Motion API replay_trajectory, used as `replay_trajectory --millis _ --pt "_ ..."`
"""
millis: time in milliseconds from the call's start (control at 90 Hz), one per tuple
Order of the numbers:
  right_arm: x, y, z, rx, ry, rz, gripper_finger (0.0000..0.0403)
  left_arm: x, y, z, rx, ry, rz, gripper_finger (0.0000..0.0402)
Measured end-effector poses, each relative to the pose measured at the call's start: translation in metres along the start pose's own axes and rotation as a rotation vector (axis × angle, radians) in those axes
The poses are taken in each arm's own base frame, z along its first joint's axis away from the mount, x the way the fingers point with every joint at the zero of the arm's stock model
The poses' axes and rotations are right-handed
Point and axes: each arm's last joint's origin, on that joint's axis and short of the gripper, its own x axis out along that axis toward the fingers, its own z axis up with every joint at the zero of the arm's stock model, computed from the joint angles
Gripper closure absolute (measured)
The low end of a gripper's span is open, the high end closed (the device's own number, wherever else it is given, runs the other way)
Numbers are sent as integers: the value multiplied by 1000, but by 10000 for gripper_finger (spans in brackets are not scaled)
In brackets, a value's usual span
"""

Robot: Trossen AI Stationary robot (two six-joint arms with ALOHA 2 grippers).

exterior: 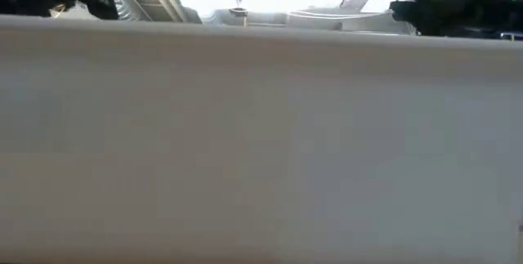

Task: Sort silverware
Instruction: Return to Home Position

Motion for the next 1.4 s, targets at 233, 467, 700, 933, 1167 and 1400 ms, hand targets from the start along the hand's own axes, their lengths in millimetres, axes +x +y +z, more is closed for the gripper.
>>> replay_trajectory --millis 233,467,700,933,1167,1400 --pt "-23 -1 1 9 -46 4 265 -8 3 -12 1 141 54 402" --pt "-33 -3 -7 -1 29 -12 265 -11 5 -16 -3 193 74 402" --pt "-36 -3 -10 -41 48 -4 265 -12 7 -20 6 227 90 402" --pt "-36 -4 -19 -45 28 8 265 -13 7 -23 12 265 91 402" --pt "-36 -4 -23 -57 73 5 265 -15 7 -29 26 332 103 402" --pt "-38 -6 -37 -53 219 -7 265 -15 8 -30 68 344 117 402"
